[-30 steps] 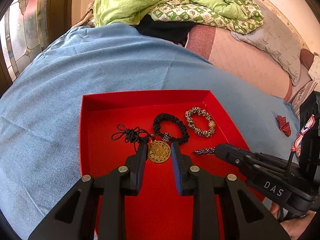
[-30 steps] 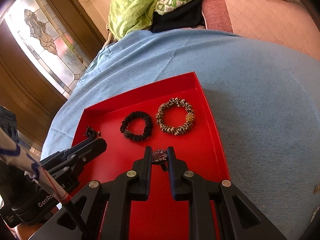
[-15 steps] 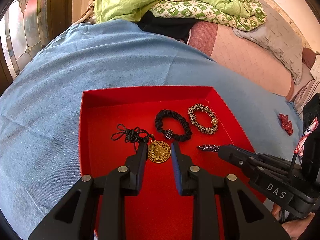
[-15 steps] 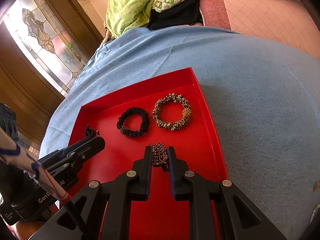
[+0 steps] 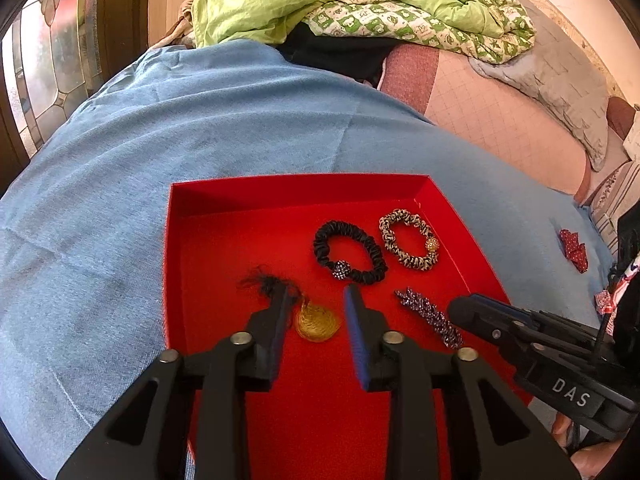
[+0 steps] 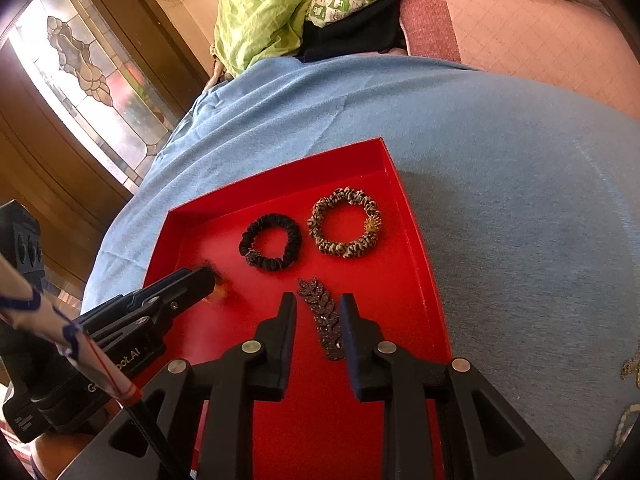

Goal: Organize jewelry
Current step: 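Lower the dark red beaded strip into the tray and open the right tool, then withdraw both tools from the tray toward the remaining jewelry on the blanket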

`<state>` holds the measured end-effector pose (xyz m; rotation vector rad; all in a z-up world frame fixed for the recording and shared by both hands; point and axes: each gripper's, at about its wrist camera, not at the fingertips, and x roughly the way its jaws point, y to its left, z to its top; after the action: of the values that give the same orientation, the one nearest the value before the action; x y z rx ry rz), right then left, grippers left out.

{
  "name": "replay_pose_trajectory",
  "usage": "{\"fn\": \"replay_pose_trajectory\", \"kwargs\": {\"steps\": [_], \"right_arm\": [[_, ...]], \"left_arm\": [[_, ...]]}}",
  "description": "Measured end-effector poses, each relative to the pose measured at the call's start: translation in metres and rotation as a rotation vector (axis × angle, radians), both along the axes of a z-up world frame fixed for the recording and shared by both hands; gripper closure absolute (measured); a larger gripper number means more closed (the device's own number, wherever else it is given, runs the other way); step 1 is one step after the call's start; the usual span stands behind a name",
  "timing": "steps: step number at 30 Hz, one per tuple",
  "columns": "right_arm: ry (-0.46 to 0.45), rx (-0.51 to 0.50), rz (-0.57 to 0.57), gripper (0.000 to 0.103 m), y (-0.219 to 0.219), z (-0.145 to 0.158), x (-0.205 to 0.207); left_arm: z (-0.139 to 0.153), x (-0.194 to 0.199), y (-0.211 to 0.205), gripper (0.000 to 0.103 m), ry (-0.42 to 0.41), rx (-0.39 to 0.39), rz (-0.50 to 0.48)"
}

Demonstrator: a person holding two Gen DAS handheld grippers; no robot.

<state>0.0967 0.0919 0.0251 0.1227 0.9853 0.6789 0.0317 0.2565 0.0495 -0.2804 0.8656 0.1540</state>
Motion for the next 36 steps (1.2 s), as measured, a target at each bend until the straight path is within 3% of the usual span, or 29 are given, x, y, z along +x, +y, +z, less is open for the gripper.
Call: {"fn": "replay_pose_trajectory", "kwargs": {"steps": [15,24,31,36], "right_arm": [[-0.014,0.057,0.007,0.079,-0.030,0.022,-0.021],[-0.011,0.080,0.004,0.079,-0.060,0.030,-0.042],[-0.028,0.078,-0.005,0.073,-0.101,0.035,-0.070],[-0.024,0.100,-0.048,0.072,-0.151,0.035,-0.090]], "left_arm": [[0.011,-0.004,-0.005,0.060,-0.040,0.031,0.013],[0.020,-0.009,-0.024,0.054,-0.078,0.094,0.003],[0.033,-0.022,-0.049,0.053,-0.129,0.129,-0.029],[0.041,-0.035,-0.089,0.050,-0.152,0.177,-0.104]]}}
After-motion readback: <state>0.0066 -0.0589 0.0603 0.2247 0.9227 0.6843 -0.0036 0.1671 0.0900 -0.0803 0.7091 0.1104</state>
